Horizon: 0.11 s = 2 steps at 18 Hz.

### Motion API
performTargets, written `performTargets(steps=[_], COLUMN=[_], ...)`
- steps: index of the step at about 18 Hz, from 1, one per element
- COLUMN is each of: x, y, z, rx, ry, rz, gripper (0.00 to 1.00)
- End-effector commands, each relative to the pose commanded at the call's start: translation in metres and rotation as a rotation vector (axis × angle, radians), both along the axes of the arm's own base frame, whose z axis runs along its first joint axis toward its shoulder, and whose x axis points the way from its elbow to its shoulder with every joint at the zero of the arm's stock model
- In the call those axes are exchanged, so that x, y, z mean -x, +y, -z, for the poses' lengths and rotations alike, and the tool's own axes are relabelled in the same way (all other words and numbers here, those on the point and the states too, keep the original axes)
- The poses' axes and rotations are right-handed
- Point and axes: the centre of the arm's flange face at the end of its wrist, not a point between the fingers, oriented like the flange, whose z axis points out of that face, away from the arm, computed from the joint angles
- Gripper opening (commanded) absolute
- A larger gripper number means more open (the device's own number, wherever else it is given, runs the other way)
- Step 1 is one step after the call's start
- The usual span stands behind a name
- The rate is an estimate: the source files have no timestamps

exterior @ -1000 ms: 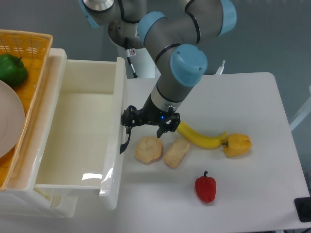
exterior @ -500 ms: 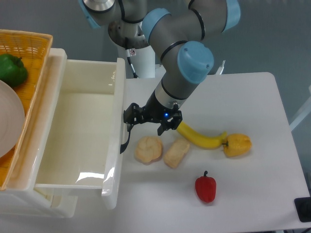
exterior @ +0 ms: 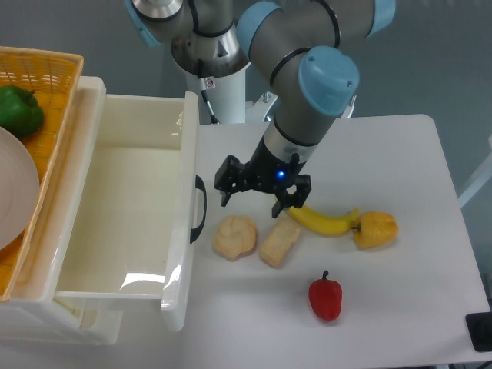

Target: Slide open the top white drawer

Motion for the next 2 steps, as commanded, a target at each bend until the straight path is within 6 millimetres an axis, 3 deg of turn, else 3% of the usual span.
performTargets(steps=[2], x=[0.0115], y=[-0.0104], z=[-0.0007], rx=[0.011], ry=[0.026], rz=[-0.01], gripper=[1.0])
